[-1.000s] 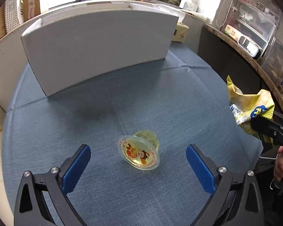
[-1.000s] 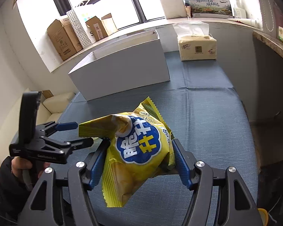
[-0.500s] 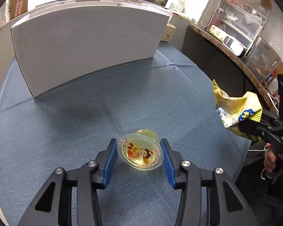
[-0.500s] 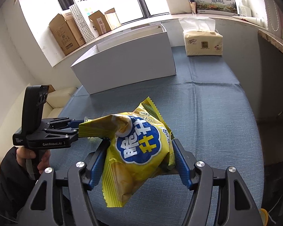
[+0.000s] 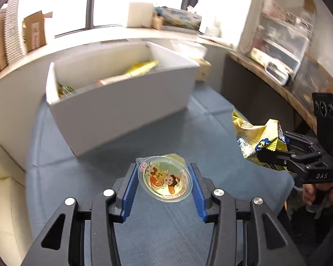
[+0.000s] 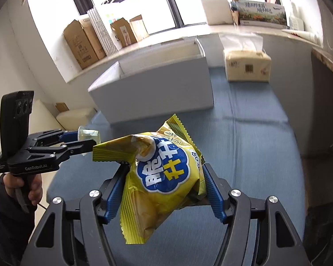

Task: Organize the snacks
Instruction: 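Place the yellow chip bag and jelly cup into the white box, opening both grippers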

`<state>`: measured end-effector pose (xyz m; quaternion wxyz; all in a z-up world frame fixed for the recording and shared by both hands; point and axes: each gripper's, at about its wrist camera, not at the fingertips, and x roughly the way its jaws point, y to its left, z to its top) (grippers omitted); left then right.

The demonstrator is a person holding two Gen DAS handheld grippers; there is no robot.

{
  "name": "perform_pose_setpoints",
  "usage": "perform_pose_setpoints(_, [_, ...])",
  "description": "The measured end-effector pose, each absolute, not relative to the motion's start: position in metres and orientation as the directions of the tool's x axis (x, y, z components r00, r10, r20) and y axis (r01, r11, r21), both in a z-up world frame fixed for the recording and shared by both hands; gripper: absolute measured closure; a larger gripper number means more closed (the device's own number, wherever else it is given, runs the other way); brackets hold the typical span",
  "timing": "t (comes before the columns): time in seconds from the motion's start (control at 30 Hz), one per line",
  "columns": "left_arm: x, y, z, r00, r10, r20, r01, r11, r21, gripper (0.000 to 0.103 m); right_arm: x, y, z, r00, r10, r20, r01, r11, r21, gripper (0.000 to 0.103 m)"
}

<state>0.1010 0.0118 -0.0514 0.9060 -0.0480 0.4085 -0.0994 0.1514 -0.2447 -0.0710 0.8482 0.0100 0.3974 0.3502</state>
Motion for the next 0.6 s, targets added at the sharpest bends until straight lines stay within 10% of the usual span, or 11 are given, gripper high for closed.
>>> perform_pose_setpoints(0.6, [0.240, 0.094, 0.025, 0.732, 0.009, -0.681, -0.117, 0.987, -0.112, 0.053, 0.302, -0.112, 0.019, 0.499, 0.620, -0.605, -0.642, 0.734, 0.223, 0.033])
